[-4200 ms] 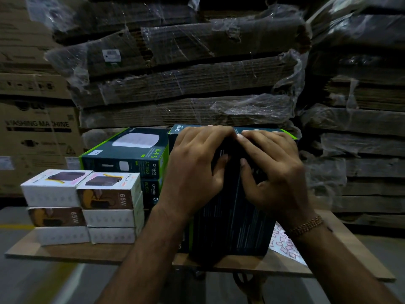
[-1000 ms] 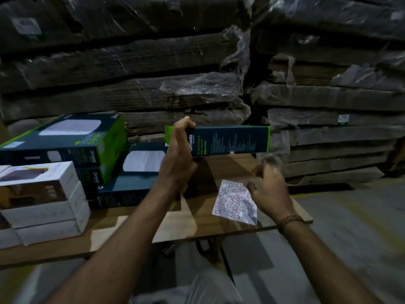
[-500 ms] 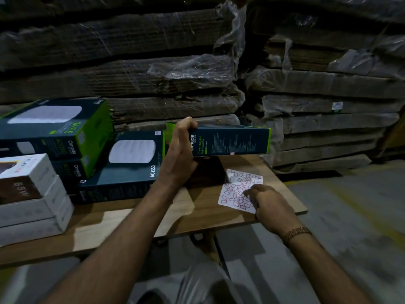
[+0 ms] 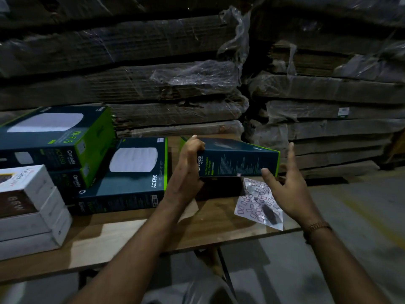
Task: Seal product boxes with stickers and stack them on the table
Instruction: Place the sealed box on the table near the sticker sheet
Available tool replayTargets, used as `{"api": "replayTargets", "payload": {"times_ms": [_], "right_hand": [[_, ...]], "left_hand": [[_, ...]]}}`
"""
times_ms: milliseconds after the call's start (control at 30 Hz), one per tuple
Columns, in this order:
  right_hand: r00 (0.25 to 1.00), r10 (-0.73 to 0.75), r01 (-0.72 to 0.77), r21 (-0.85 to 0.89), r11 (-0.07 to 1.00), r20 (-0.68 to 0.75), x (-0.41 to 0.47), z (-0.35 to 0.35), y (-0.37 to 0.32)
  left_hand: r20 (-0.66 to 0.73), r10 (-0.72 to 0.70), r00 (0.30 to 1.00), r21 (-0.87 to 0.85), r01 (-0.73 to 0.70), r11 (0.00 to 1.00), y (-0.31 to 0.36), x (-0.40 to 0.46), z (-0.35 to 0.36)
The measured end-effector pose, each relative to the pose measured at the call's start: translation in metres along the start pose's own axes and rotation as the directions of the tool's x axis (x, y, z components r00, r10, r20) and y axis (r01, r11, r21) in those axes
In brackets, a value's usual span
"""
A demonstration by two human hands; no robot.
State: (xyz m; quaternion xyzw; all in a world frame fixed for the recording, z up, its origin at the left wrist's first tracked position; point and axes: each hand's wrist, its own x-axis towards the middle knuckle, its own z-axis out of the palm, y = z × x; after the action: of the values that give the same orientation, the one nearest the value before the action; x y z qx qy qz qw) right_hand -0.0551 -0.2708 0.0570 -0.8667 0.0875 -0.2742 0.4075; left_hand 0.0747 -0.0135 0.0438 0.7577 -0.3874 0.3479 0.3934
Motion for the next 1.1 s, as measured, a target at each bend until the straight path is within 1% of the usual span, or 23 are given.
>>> {"api": "replayTargets", "payload": {"times_ms": [67, 133, 233, 333, 433, 500, 600, 700, 767, 833, 867, 933, 1033, 1100], "right_hand": [[0.999, -0.023, 0.023, 0.006, 1.000, 0.031, 0.009, 0.008, 0.000], [0.999, -0.035, 0.035, 0.002, 0.999, -0.005, 0.017, 0.017, 0.007], [0.994, -0.070, 0.069, -0.010, 0.998, -0.090, 0.031, 0.029, 0.017], [0.992, -0.067, 0.067, -0.010, 0.998, -0.106, 0.040, 0.041, 0.019], [0.993, -0.053, 0.052, -0.011, 0.999, -0.102, 0.050, 0.053, 0.025], [0.995, -0.037, 0.036, -0.008, 0.999, -0.092, 0.057, 0.058, 0.030], [0.997, 0.004, -0.006, -0.033, 0.999, -0.073, 0.067, 0.063, 0.035], [0.998, 0.051, -0.055, -0.088, 0.995, -0.042, 0.078, 0.065, 0.044], [0.997, 0.073, -0.074, -0.143, 0.987, -0.013, 0.087, 0.066, 0.051], [0.996, 0.093, -0.088, -0.252, 0.964, 0.009, 0.094, 0.067, 0.056], [0.995, 0.095, -0.086, -0.309, 0.947, 0.012, 0.098, 0.067, 0.058], [0.996, 0.087, -0.074, -0.373, 0.925, 0.018, 0.106, 0.067, 0.066], [0.992, 0.116, -0.094, -0.313, 0.945, 0.053, 0.117, 0.068, 0.077], [0.989, 0.134, -0.112, -0.278, 0.954, 0.062, 0.123, 0.068, 0.080]], "left_hand": [[0.005, -0.007, 1.000, 0.004, 0.007, 1.000, -0.001, -0.003, 0.003], [0.036, -0.034, 0.999, 0.023, 0.033, 0.999, 0.000, -0.005, 0.003], [0.115, -0.148, 0.982, 0.079, 0.140, 0.987, -0.005, -0.015, 0.007], [0.171, -0.270, 0.947, 0.052, 0.265, 0.963, -0.008, -0.022, 0.011], [0.248, -0.427, 0.869, -0.026, 0.447, 0.894, -0.005, -0.017, 0.012], [0.280, -0.495, 0.823, -0.035, 0.524, 0.851, -0.007, -0.011, 0.014], [0.314, -0.562, 0.765, -0.026, 0.599, 0.800, -0.010, -0.004, 0.019], [0.362, -0.620, 0.696, 0.029, 0.657, 0.754, -0.014, 0.004, 0.026], [0.393, -0.656, 0.644, 0.034, 0.703, 0.711, -0.023, 0.007, 0.032], [0.403, -0.684, 0.608, 0.012, 0.744, 0.668, -0.031, 0.005, 0.039], [0.399, -0.692, 0.601, 0.007, 0.753, 0.658, -0.033, 0.004, 0.042], [0.359, -0.705, 0.611, 0.000, 0.755, 0.655, -0.039, 0.001, 0.046], [0.284, -0.714, 0.640, 0.006, 0.744, 0.669, -0.048, 0.003, 0.053], [0.277, -0.725, 0.631, 0.087, 0.735, 0.673, -0.051, 0.005, 0.059]]}}
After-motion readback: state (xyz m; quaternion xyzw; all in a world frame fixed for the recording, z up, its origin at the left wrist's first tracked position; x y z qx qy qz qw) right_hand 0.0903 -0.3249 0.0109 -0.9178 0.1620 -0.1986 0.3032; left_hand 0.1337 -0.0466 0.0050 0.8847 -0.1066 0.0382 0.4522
